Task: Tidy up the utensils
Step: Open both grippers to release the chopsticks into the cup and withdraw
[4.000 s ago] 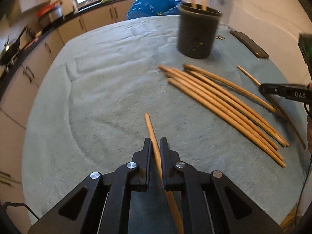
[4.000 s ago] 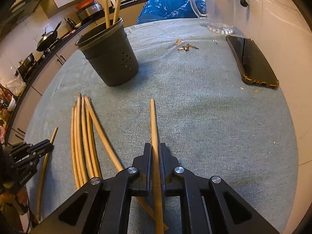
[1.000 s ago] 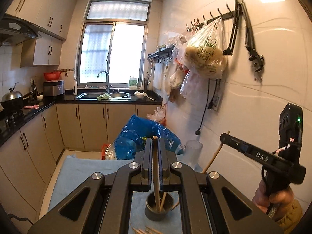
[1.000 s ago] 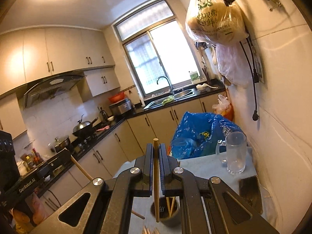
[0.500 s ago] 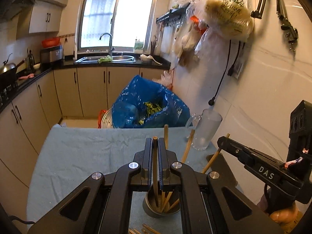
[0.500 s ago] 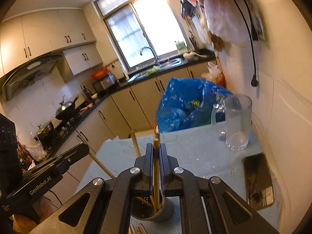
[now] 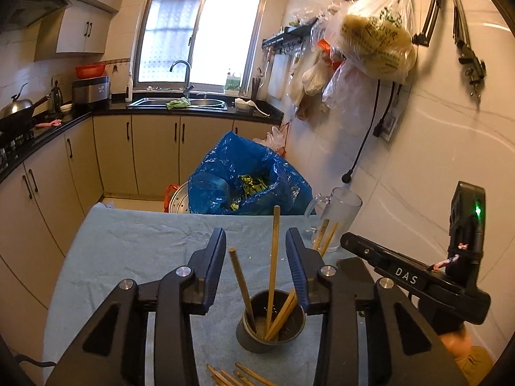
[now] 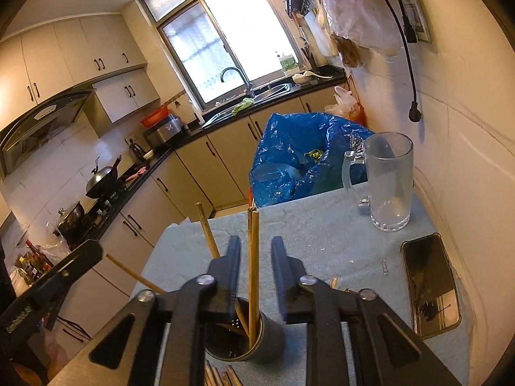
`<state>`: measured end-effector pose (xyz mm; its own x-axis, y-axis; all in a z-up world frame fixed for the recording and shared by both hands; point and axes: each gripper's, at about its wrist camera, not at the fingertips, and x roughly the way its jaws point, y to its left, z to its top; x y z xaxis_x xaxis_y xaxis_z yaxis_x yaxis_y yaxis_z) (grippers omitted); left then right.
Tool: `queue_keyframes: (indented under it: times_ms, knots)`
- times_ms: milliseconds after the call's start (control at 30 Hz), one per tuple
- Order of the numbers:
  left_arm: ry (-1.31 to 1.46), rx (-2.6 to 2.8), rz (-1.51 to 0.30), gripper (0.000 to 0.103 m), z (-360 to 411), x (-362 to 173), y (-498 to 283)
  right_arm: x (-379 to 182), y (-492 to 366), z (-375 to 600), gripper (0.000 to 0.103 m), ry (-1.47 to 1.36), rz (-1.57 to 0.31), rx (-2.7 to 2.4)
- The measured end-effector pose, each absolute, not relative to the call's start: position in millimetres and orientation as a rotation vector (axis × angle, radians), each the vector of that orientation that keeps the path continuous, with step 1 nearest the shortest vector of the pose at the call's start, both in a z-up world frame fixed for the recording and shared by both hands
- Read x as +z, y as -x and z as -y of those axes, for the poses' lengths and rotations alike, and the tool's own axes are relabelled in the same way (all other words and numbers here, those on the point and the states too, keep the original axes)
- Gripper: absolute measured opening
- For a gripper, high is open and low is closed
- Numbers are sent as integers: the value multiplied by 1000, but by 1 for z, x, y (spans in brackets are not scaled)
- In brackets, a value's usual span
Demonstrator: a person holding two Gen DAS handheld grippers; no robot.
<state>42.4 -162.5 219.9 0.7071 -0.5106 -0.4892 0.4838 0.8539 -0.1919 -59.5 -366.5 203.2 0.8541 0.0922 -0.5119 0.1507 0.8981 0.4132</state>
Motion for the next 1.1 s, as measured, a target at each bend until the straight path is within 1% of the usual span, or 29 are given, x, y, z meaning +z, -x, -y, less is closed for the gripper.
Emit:
queue_keyframes:
  times_ms: [67,167,233,300,400,533,667,733,767,800,867,967,1033,1100]
  knots:
    - [66,-548,-551,38,153,223,-36,206,63,365,37,-457,-542,-38]
    - [83,-536,-537,38,139,229,-26,212,70,363,38,-450,-529,-41]
    - [89,-525,-523,38,128,233,-18,216,78,361,40,-443,-523,-41]
    - [92,-512,-512,41,119,236,-10,219,87,359,44,-436,-518,-45]
    - [97,-494,-500,45,106,236,3,216,104,356,48,-425,-527,-51]
    - [89,-476,-519,46,101,234,9,205,118,353,48,-428,-564,-61]
    - [140,-491,-539,46,88,235,19,196,131,349,48,-438,-598,-53]
    - [131,-492,-526,47,84,237,28,187,136,342,52,-403,-638,-42]
    - [123,-486,-518,50,79,236,36,180,138,337,54,-377,-670,-34]
    - [120,-482,-516,55,78,234,40,170,140,331,54,-347,-712,-22]
    - [110,-466,-528,58,69,220,53,147,143,321,54,-300,-788,0]
    - [99,-445,-606,59,58,185,63,111,154,302,54,-251,-880,58]
    - [110,-437,-675,58,53,159,62,91,165,285,50,-219,-920,110]
    - [118,-401,-767,58,48,126,59,80,171,271,38,-192,-948,150]
